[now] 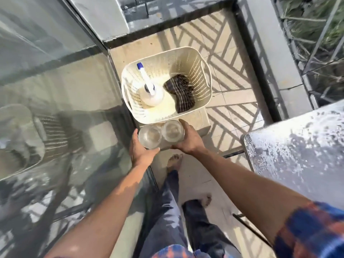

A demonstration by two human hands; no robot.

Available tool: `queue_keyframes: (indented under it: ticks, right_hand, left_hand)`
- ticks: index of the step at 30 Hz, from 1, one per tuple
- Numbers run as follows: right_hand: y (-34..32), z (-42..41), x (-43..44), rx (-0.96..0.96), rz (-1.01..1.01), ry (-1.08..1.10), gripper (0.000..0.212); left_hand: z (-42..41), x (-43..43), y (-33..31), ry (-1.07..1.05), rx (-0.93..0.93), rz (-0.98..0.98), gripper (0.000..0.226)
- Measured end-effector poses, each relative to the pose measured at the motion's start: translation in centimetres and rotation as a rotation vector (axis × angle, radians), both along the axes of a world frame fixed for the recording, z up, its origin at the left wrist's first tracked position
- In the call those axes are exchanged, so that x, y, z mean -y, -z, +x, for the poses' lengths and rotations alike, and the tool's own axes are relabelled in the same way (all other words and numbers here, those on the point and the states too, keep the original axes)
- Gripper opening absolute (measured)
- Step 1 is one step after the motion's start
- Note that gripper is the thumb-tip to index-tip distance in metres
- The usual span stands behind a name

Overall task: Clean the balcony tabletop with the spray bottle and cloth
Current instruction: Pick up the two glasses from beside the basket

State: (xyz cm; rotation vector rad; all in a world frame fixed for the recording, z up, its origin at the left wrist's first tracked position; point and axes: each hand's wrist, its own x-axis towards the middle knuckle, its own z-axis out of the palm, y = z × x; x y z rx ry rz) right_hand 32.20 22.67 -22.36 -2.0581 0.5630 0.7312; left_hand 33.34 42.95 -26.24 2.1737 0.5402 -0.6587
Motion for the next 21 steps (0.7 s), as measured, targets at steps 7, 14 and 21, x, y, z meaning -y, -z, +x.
queue_keyframes:
  ticks: [7, 14, 21]
  right_hand:
    - [1.6, 0.2, -1.0, 0.091, 0.031, 0.126, 0.107]
    - [1.5, 0.9, -2.2, 0.078, 0.019, 0.163, 0.098]
    - [1.1, 0.1, -1.7, 0.058, -0.057, 0.109, 0.089]
  left_hand:
    - [-0.1, 0.3, 0.5, 0.05, 0.116, -0.071, 0.107]
    - [0.5, 1.4, 0.1, 0.068, 0.194, -0.068, 0.097]
    - [-0.1, 1.1, 0.3, 0.018, 0.213, -0.022, 0.095]
